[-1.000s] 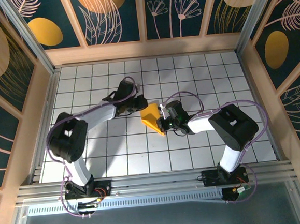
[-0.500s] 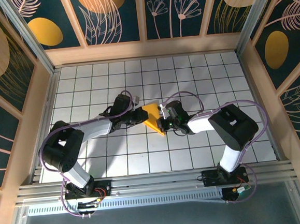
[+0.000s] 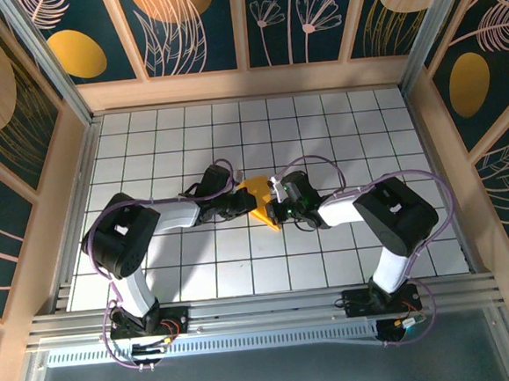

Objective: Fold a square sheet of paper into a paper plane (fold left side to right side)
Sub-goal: Third fold the triangle at the center of the table.

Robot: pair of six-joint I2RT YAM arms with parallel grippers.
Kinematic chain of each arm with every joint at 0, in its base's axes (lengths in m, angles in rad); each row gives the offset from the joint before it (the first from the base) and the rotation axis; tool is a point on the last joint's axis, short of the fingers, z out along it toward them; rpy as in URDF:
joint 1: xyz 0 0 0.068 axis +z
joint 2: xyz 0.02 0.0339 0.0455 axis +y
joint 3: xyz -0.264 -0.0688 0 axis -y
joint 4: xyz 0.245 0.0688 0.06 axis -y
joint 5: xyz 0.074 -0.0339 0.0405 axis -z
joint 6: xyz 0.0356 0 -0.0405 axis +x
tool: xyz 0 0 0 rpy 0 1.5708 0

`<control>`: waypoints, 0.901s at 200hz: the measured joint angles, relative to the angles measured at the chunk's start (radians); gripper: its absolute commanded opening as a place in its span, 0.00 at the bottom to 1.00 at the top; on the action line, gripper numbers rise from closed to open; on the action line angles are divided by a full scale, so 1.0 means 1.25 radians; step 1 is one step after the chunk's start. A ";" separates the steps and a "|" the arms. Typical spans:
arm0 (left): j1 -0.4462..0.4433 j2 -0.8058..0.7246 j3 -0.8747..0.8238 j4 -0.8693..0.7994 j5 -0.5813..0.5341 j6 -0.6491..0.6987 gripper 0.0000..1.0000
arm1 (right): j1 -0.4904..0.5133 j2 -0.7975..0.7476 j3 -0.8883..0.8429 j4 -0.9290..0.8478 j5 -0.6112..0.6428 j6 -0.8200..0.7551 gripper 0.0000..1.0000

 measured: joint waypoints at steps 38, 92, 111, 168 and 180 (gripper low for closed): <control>-0.004 0.011 0.000 0.003 0.002 -0.001 0.05 | 0.000 0.000 0.000 0.000 0.000 0.000 0.00; -0.004 0.020 0.000 0.002 -0.005 0.000 0.04 | 0.000 0.000 0.000 0.000 0.000 0.000 0.00; -0.004 0.021 0.000 -0.002 -0.013 0.001 0.04 | 0.000 0.000 0.000 0.000 0.000 0.000 0.00; -0.004 0.021 0.000 -0.017 -0.029 0.006 0.04 | 0.000 0.001 0.000 0.000 0.000 -0.002 0.00; -0.004 0.021 0.000 -0.017 -0.032 0.007 0.04 | 0.000 0.001 0.000 0.000 0.000 -0.002 0.00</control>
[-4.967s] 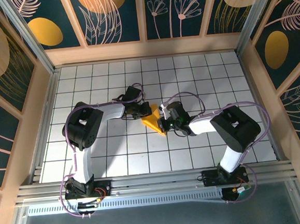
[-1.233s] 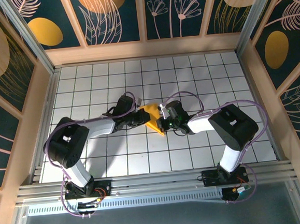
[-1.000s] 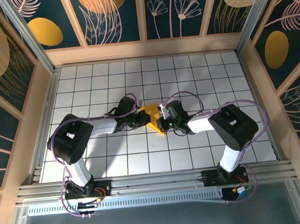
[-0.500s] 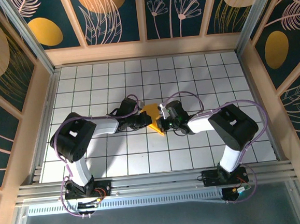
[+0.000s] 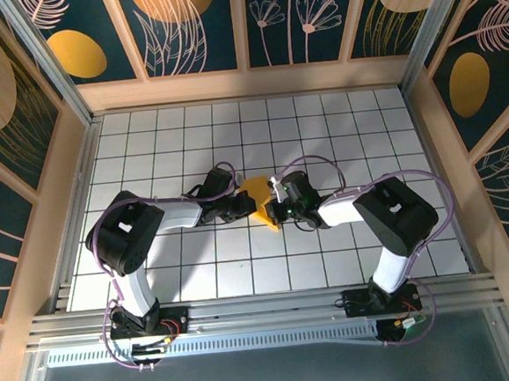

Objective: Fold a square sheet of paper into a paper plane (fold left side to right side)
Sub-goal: Third fold the triangle at the center of the table.

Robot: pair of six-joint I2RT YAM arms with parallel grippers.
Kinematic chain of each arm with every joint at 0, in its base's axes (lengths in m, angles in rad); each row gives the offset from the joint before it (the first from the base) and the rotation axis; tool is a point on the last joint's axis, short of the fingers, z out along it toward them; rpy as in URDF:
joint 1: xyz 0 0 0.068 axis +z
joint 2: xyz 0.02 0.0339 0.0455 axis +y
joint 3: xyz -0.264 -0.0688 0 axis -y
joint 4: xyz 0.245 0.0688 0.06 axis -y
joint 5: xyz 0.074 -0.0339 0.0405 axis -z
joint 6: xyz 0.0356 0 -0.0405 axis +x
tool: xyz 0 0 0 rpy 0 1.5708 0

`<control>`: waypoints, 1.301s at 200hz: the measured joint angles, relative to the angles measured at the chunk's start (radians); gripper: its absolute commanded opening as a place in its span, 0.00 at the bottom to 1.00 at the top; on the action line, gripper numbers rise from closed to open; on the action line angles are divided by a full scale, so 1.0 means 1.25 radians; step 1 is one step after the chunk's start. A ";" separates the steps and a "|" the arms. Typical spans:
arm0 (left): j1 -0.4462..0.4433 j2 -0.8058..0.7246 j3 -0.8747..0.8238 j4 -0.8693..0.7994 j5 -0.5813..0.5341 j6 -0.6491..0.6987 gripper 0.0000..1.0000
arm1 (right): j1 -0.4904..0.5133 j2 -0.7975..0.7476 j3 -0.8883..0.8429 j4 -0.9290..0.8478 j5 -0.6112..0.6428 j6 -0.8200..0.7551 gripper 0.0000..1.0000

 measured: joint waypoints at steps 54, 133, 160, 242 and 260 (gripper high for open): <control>0.000 0.009 0.000 0.001 -0.003 0.000 0.04 | 0.000 0.000 0.000 0.000 0.000 0.000 0.00; 0.000 0.021 0.000 0.001 -0.011 0.000 0.03 | 0.000 0.000 0.005 -0.008 0.000 0.000 0.04; -0.002 0.021 0.000 0.001 -0.017 0.000 0.02 | -0.001 -0.001 0.023 -0.041 0.001 0.000 0.14; -0.002 0.021 0.000 0.001 -0.018 0.000 0.02 | -0.045 -0.114 0.069 -0.159 -0.008 -0.002 0.20; -0.002 0.021 0.000 0.001 -0.019 0.000 0.02 | -0.049 -0.133 0.080 -0.204 -0.043 0.002 0.09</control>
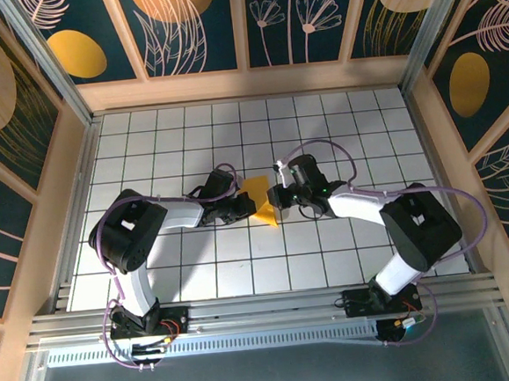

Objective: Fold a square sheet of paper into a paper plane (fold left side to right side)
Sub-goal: Third fold the triangle at the center of the table.

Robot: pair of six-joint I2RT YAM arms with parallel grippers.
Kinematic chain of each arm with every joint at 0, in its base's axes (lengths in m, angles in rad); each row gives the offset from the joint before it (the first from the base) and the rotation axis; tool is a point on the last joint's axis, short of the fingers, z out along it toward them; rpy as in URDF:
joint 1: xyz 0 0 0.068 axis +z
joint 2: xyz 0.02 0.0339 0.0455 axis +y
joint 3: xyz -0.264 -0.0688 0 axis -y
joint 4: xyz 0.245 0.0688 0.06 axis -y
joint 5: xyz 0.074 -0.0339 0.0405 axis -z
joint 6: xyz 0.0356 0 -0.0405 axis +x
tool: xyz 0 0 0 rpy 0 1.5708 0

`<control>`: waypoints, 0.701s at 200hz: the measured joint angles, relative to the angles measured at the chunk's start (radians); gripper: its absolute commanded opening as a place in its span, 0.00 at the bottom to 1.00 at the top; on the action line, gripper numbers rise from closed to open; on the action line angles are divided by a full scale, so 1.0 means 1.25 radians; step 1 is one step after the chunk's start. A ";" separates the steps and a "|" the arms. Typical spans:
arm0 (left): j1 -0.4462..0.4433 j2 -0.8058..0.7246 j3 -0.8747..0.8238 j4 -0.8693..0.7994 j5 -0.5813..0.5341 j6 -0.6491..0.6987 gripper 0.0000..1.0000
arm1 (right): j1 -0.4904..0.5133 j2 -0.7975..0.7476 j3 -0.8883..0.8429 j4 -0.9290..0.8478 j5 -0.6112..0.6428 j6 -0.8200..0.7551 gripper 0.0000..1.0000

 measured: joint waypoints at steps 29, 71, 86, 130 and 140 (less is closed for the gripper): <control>0.000 0.000 0.000 0.000 -0.002 0.000 0.02 | 0.000 -0.003 0.010 -0.063 -0.090 0.016 0.00; -0.001 0.000 0.000 0.000 -0.002 0.000 0.02 | 0.000 0.043 0.016 -0.104 -0.208 0.056 0.00; -0.001 0.000 0.000 0.000 -0.002 0.000 0.02 | 0.000 0.061 0.016 -0.115 -0.224 0.062 0.00; -0.001 0.000 0.000 0.000 -0.002 0.000 0.02 | 0.000 0.092 0.016 -0.120 -0.236 0.068 0.00; -0.001 0.000 0.000 0.000 -0.002 0.000 0.02 | 0.000 0.096 0.016 -0.120 -0.237 0.070 0.00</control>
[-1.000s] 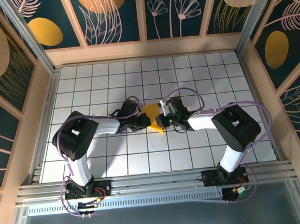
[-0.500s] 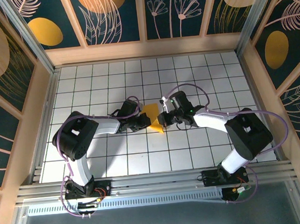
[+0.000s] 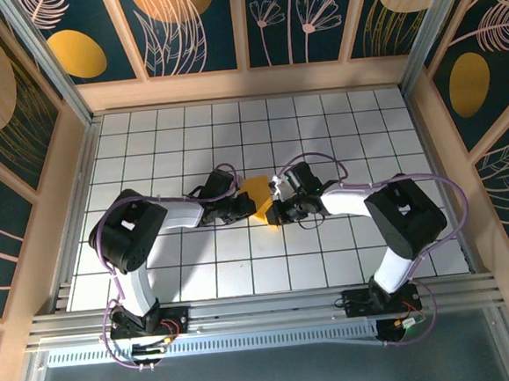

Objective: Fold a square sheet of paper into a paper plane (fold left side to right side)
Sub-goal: Third fold the triangle at the center of the table.

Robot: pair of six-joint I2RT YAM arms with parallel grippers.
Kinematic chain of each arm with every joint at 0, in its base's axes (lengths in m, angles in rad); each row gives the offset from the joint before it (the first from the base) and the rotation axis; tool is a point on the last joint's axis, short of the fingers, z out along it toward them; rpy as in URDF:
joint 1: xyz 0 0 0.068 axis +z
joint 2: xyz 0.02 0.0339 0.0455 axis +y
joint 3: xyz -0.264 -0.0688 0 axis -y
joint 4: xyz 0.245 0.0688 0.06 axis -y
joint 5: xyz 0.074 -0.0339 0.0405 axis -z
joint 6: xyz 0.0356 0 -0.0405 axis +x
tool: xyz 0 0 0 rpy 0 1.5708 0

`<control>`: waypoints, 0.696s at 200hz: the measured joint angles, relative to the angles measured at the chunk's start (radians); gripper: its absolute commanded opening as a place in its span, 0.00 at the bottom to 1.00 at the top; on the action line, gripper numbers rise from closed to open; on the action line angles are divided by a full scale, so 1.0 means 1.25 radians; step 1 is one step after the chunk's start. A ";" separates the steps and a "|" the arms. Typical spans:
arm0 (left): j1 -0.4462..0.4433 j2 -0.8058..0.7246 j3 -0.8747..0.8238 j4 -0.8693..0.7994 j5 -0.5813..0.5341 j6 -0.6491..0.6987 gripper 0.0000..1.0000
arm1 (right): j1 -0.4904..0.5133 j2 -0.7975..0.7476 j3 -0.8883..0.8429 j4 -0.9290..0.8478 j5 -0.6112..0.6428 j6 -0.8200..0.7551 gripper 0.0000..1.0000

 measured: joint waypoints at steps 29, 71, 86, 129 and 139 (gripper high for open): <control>0.000 0.000 0.000 0.000 0.000 0.000 0.02 | 0.000 0.002 0.000 0.000 -0.002 0.000 0.00; 0.000 0.002 0.003 -0.002 -0.001 0.000 0.02 | 0.000 0.002 0.000 -0.004 -0.002 0.000 0.00; 0.000 0.002 0.004 -0.002 -0.002 0.000 0.02 | 0.000 0.002 -0.001 -0.010 -0.002 0.000 0.00; 0.000 0.003 0.006 -0.003 -0.002 0.000 0.02 | 0.000 -0.001 -0.001 -0.027 0.005 0.000 0.00; 0.000 0.004 0.007 -0.003 -0.002 0.000 0.02 | 0.000 -0.010 -0.001 -0.031 0.006 0.000 0.00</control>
